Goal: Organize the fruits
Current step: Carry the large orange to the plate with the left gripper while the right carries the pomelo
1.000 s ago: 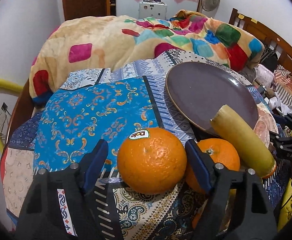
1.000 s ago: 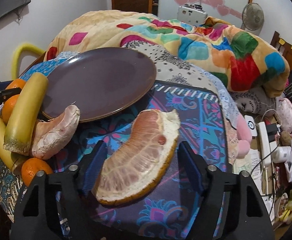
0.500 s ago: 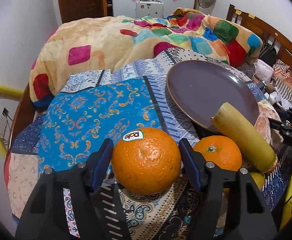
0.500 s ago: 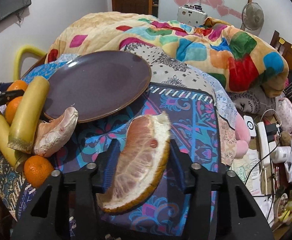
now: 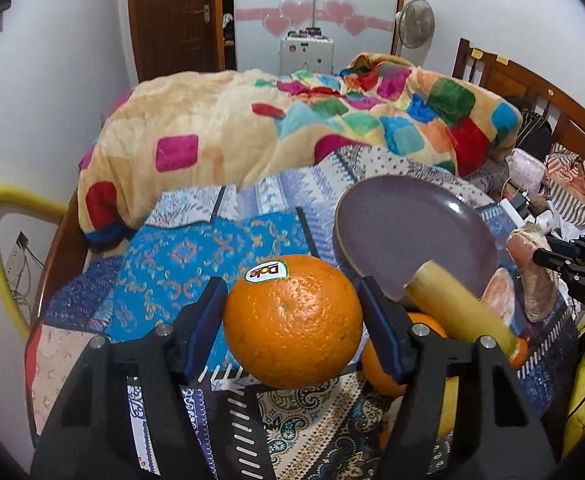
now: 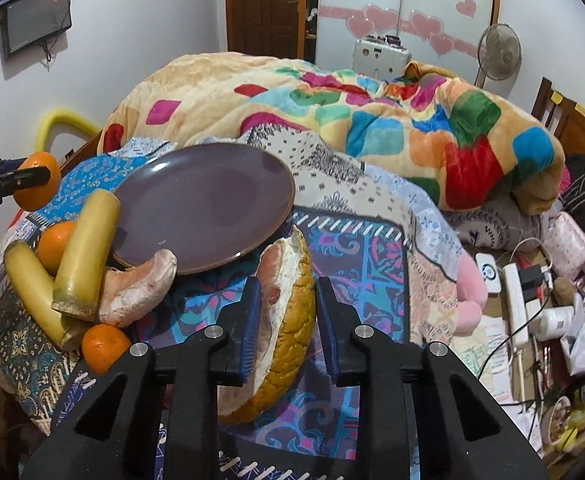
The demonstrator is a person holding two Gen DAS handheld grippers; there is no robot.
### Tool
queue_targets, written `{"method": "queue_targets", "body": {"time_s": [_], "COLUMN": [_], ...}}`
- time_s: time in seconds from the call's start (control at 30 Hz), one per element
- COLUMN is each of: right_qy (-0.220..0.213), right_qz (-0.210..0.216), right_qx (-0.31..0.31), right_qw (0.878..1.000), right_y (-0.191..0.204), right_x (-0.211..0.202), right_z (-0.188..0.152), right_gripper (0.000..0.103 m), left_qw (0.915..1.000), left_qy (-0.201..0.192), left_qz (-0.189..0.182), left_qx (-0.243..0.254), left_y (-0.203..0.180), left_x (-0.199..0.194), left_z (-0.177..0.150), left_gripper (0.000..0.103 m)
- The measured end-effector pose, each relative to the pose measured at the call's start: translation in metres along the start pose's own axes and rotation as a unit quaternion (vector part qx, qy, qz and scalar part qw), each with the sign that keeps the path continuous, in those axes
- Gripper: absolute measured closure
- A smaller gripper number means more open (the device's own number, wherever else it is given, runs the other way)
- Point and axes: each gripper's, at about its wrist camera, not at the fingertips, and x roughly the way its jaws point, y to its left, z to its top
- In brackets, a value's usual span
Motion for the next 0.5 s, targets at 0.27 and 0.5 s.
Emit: {"method": "queue_targets", "body": {"time_s": [0.27,0.5], "right_qy": [-0.037,-0.069], "right_qz": [-0.004,0.004], "right_qx": [0.001,-0.004], "right_qw": [0.999,0.998], "right_y": [-0.003,0.004], "right_x": [-0.018,-0.024], "right_z": [0.021,0.042], "right_gripper": [0.08,0.081], "left_qw": [0.9997,0.9994], "left_qy": [-0.021,-0.029], "left_qz": [-0.01,-0.019], "left_qx": [0.005,0.006], "left_y": [-0.012,-0.024], "left_x": [-0.004,0.007], "left_z": [0.018,0.035], "left_gripper": [0.036,0.036]}}
